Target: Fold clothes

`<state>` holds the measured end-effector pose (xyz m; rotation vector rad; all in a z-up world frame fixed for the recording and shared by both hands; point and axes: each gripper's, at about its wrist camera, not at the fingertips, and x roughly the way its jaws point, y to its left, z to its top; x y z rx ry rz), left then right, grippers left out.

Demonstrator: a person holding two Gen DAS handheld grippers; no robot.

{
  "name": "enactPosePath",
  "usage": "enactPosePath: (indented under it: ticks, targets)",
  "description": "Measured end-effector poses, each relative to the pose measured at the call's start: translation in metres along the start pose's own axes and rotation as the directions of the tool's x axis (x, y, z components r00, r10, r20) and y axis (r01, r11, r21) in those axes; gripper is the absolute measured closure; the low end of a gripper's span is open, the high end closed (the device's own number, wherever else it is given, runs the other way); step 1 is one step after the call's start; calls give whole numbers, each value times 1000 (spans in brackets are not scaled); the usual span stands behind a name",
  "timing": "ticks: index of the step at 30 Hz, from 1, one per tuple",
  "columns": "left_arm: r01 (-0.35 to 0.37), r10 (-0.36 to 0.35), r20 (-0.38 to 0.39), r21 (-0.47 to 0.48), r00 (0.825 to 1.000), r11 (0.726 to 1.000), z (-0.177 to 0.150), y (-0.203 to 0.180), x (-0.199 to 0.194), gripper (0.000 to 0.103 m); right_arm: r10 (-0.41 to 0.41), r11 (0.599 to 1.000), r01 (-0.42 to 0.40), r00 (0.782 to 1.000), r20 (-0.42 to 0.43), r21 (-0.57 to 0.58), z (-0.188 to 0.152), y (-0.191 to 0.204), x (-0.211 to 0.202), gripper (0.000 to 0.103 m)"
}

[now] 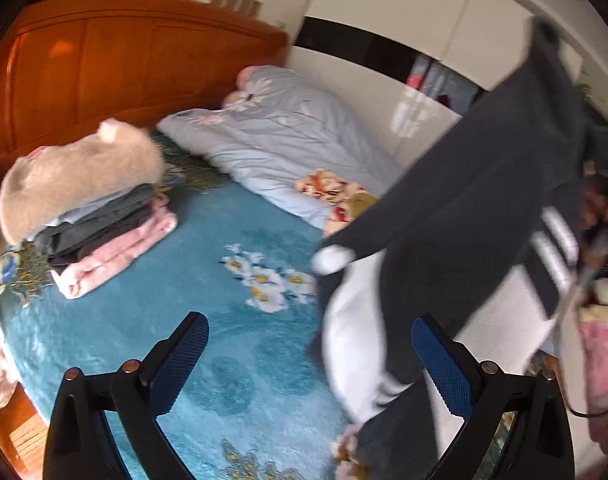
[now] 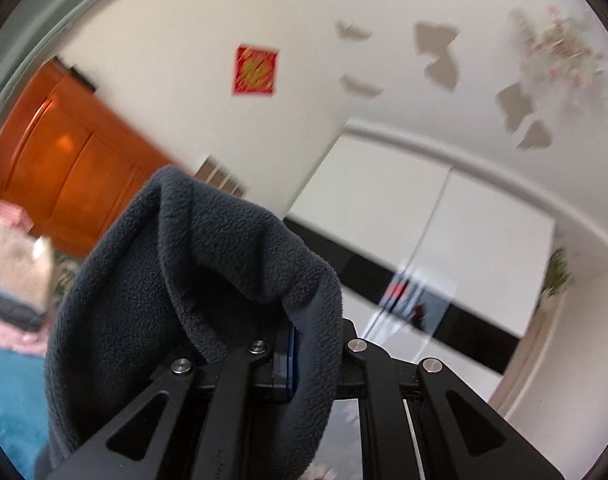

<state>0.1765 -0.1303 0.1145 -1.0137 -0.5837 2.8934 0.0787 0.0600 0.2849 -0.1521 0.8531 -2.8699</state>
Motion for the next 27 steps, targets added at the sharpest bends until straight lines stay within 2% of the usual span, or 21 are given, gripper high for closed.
enactPosePath:
  ticks: [3,8,12,17,19,20,21,22,23,24,25,26,27]
  targets:
    - [37,-36,-40,29,999,999,-10,-14,10,0,93,995,-95,993,-77,-17,-21,23,8,94]
    - [31,-24,-105,63,994,998,-19,-40,46,0,176,984,-178,975,-138,-1,-40,41,3,94]
    - [-33,46,-143,91,989,995,-25,-50,82,0,226,974,-217,959,-172,68,-45,34,4,94]
    - [-110,137,-213,131,967,985,-41,-51,131,5,248,967,-231,952,-180,109,-48,27,17,94]
    - [-137,174,-234,167,956,976,-48,-55,145,13,257,963,-236,948,-187,128,-49,24,18,94]
    - [-157,199,-243,180,949,971,-52,-55,152,21,261,962,-239,946,-190,133,-51,22,19,94]
    - [-171,215,-252,185,943,968,-53,-54,157,34,262,961,-239,945,-193,137,-52,21,20,94]
    - [-181,223,-265,176,938,968,-55,-51,160,42,263,961,-239,944,-197,140,-52,20,21,94]
    - [-186,222,-273,152,936,971,-56,-46,161,60,264,961,-239,944,-199,141,-53,19,21,94]
    - [-192,221,-280,128,934,973,-57,-41,162,72,266,960,-241,943,-202,144,-53,19,21,94]
    - [-202,224,-274,104,935,974,-56,-35,159,77,268,960,-241,942,-204,144,-53,17,21,94]
    - [-217,235,-256,94,938,972,-52,-30,154,92,269,959,-242,941,-207,144,-54,15,22,94]
    - [-232,246,-237,84,940,969,-48,-26,148,96,266,960,-240,941,-211,141,-54,15,23,94]
